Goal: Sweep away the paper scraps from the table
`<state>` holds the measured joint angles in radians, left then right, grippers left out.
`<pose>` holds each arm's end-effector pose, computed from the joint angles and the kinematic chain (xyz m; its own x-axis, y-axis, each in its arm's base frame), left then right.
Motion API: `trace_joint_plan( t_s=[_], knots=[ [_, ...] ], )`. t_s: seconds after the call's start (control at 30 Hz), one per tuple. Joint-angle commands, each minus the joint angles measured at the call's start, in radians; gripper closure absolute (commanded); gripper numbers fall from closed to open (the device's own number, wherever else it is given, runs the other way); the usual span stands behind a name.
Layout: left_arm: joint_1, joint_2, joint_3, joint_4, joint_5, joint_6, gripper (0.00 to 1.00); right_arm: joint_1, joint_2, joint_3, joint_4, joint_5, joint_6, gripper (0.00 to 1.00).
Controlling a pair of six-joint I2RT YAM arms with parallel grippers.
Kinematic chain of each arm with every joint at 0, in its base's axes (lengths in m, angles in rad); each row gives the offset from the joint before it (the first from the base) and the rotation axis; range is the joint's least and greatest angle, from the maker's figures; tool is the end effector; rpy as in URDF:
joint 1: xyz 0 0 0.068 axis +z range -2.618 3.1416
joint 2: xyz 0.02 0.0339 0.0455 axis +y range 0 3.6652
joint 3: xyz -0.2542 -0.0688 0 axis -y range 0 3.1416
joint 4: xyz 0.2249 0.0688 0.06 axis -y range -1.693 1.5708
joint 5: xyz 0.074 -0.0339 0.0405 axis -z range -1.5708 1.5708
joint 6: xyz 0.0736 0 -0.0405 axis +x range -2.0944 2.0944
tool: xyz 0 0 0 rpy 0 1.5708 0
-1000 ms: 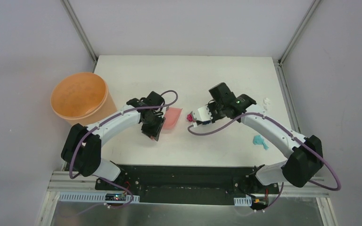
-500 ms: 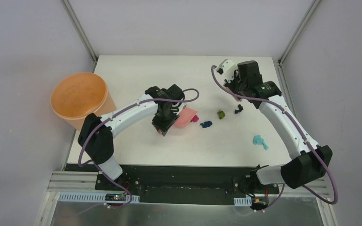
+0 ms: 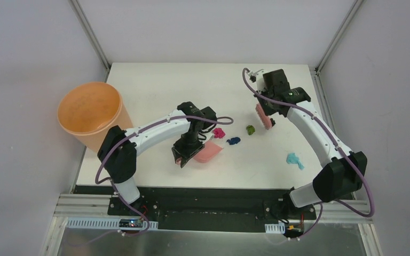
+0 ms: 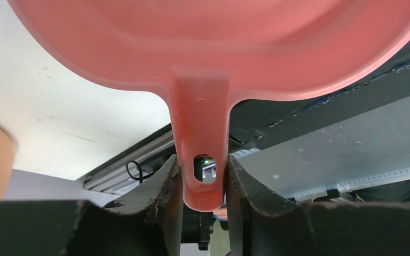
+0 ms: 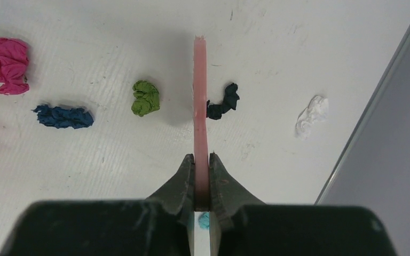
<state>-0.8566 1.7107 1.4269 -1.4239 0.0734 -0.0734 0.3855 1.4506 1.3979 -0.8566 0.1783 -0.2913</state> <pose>0.1715 -0.2061 0.2138 -0.7019 0.6981 0.1414 0.6974 0.7139 -0.0624 0.2896 0.1034 0.2984 -0.6231 -0.5579 -0.5482 -0.4678 0.8275 -0.3105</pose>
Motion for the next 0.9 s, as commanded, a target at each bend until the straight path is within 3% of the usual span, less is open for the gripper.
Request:
trace_joint_plan(
  t_s=[0.0,0.27,0.67,0.87],
  knots=[
    [-0.009,0.071,0.011,-0.025,-0.048,-0.011,0.97,0.007,0.028,0.048,0.007,0.066,0.092,1.00],
    [-0.025,0.217,0.092,-0.071,-0.216,0.017,0.97,0.044,0.110,0.058,-0.031,-0.024,0.233,1.00],
    [-0.061,0.314,0.203,-0.041,-0.187,0.102,0.99,0.177,0.171,0.089,-0.037,-0.271,0.414,1.00],
    [-0.081,0.358,0.255,0.009,-0.172,0.103,1.00,0.180,0.161,0.071,-0.016,-0.454,0.455,1.00]
  ],
)
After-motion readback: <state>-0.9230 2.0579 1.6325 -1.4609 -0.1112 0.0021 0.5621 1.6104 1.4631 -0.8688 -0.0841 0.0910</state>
